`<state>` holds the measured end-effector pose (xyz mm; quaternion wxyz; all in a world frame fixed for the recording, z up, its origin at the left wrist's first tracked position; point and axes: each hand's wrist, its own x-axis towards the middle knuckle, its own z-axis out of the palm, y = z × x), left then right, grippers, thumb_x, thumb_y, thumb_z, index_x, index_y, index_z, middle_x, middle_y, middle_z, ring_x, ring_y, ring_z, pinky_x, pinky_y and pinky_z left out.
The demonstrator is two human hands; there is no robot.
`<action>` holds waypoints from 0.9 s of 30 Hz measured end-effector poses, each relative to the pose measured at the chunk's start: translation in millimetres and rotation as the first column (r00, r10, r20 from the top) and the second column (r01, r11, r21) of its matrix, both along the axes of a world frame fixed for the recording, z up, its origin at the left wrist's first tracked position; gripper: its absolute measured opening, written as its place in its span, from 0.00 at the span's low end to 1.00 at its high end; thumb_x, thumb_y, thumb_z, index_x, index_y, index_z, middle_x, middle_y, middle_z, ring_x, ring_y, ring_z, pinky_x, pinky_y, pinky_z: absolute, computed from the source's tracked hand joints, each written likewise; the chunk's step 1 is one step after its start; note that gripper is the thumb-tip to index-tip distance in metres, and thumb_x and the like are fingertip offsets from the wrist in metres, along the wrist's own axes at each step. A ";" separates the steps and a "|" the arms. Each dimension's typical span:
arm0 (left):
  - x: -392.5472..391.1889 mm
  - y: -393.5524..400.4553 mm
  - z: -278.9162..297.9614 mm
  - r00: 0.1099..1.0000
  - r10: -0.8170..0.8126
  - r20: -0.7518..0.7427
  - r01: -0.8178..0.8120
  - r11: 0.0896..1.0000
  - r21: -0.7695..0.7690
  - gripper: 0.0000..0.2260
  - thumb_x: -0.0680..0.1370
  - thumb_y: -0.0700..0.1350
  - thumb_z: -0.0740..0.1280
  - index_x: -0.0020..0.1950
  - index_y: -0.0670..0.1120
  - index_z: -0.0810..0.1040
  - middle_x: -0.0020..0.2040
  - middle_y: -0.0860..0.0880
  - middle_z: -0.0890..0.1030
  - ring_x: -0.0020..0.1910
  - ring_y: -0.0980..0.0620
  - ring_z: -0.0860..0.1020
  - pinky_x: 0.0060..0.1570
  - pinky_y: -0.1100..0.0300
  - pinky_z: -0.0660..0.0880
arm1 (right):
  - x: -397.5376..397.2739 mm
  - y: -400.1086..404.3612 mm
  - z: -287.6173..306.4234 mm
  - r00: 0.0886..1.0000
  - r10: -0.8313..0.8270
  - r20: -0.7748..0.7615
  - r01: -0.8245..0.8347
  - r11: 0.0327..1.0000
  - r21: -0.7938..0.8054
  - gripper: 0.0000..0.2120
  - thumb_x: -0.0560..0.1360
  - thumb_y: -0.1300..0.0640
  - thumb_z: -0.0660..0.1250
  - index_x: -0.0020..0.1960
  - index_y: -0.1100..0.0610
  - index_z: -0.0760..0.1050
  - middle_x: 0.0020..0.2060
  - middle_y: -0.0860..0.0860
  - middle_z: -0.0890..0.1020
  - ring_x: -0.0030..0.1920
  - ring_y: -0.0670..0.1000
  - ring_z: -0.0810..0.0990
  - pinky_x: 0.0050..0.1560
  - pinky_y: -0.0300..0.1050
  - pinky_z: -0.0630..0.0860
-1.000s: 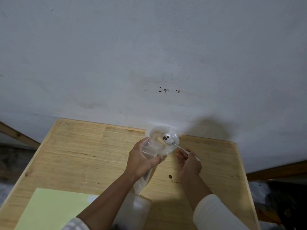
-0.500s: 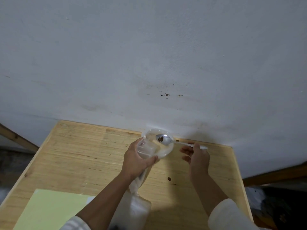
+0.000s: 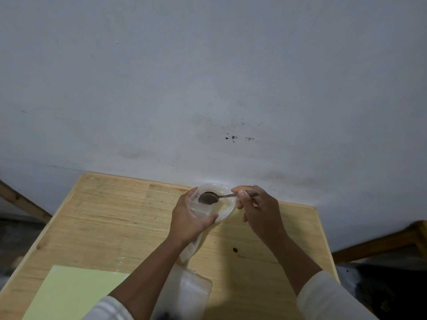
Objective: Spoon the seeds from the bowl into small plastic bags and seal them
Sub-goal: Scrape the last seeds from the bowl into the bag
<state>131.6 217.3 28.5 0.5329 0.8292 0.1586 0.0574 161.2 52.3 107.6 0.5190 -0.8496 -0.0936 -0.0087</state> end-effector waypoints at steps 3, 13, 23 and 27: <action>0.7 1.5 8.1 0.999 -0.020 0.043 0.020 1.000 0.017 0.38 0.64 0.51 0.78 0.71 0.50 0.65 0.66 0.52 0.70 0.62 0.57 0.69 0.58 0.65 0.66 | -6.1 -6.4 11.6 0.999 -0.032 -0.027 0.032 0.999 -0.026 0.08 0.76 0.62 0.64 0.46 0.56 0.82 0.31 0.45 0.80 0.24 0.41 0.76 0.28 0.31 0.72; -8.9 -5.1 33.1 0.970 -0.170 0.174 0.166 0.985 0.036 0.37 0.64 0.50 0.78 0.70 0.49 0.66 0.62 0.56 0.69 0.60 0.61 0.68 0.58 0.67 0.64 | -46.1 -35.6 22.0 0.964 -0.105 -0.246 0.054 0.977 -0.206 0.05 0.71 0.62 0.69 0.42 0.53 0.81 0.32 0.47 0.84 0.29 0.41 0.80 0.32 0.28 0.72; -21.4 -35.2 48.2 0.953 -0.208 0.221 0.211 0.977 0.013 0.37 0.64 0.47 0.79 0.70 0.48 0.67 0.64 0.52 0.71 0.59 0.60 0.70 0.59 0.65 0.66 | -88.0 -71.9 18.1 0.833 -0.222 -0.507 0.300 0.951 0.077 0.05 0.72 0.66 0.67 0.38 0.60 0.78 0.30 0.55 0.79 0.33 0.51 0.77 0.31 0.41 0.70; -29.7 -52.7 51.8 0.949 -0.212 0.233 0.225 0.974 -0.031 0.38 0.64 0.48 0.78 0.71 0.49 0.65 0.64 0.55 0.69 0.62 0.60 0.68 0.60 0.65 0.65 | -85.4 -98.7 -8.5 0.712 -0.279 -0.645 0.441 0.892 0.101 0.02 0.71 0.65 0.69 0.41 0.62 0.80 0.28 0.53 0.77 0.29 0.49 0.72 0.30 0.42 0.68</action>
